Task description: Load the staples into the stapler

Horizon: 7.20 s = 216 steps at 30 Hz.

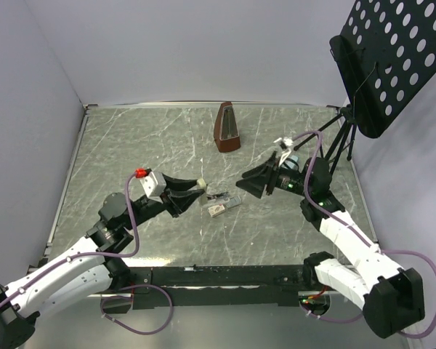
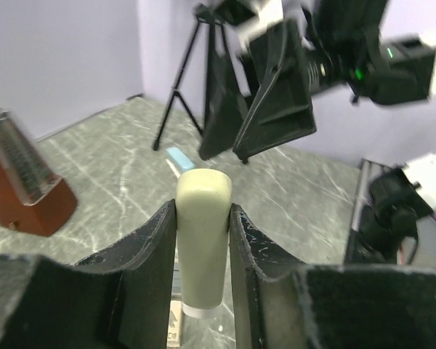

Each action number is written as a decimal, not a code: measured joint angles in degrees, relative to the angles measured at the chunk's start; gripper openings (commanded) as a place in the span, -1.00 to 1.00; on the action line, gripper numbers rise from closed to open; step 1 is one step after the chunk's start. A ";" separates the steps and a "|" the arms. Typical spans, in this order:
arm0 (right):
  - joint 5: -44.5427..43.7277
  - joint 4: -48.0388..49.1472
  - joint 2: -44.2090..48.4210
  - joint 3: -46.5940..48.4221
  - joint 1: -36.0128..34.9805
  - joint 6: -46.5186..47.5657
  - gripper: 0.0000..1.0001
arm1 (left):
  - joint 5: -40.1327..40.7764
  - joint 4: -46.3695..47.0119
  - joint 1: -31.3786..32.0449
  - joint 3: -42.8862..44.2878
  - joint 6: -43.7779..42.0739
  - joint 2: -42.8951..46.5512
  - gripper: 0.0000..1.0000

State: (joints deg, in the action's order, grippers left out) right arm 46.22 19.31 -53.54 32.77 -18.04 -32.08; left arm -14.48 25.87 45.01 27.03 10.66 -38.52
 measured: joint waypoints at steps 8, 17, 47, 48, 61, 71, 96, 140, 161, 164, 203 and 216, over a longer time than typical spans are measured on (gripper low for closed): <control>10.21 -5.03 -3.61 6.19 -11.52 18.84 0.26 | -9.09 -2.21 -0.04 1.36 -2.03 -1.14 -0.98; 11.15 -14.32 -10.05 11.72 -18.12 33.16 0.15 | -14.82 -1.90 -0.04 1.42 -1.97 -2.34 -0.98; 2.45 -20.50 -13.88 13.31 -22.64 39.30 -1.00 | -2.89 -5.01 -0.13 1.57 -1.99 5.66 0.92; 0.57 -20.50 -14.43 13.51 -22.84 38.95 -1.00 | -0.28 -5.88 -0.13 1.88 -1.51 6.69 0.93; -25.66 -19.39 -30.38 20.83 -32.65 33.59 -1.00 | 43.78 -33.00 -0.13 17.53 1.33 15.56 0.99; -52.63 -24.46 -49.05 36.15 -41.59 26.84 -1.00 | 64.92 -43.25 -0.13 15.30 3.65 20.55 0.99; -66.12 -48.68 -67.28 60.13 -42.86 14.58 -0.50 | 46.23 -44.00 -25.86 11.76 5.25 15.43 0.99; -52.57 -45.46 -56.76 45.99 -42.45 10.69 0.31 | 37.27 -43.06 -30.69 11.56 5.38 13.90 0.99; -49.40 -45.07 -54.62 45.31 -41.72 12.02 0.41 | 36.11 -42.91 -31.23 11.54 5.40 13.00 0.99; -49.59 -45.27 -49.24 42.27 -40.04 12.59 0.50 | 36.00 -42.91 -31.23 11.54 5.62 13.00 0.99; -46.82 -54.80 -49.79 37.16 -23.32 18.23 -0.41 | 35.30 -42.93 -32.89 11.13 7.69 14.47 0.99; -48.04 -55.30 -52.28 38.62 -23.98 18.21 -0.40 | 34.64 -42.91 -33.64 11.13 7.72 14.47 0.99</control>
State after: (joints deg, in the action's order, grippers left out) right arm -1.83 -35.99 -105.82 71.40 -42.02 -13.87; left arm 20.16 -17.04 11.38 38.15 18.37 -24.05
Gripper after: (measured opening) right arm 0.299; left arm 0.994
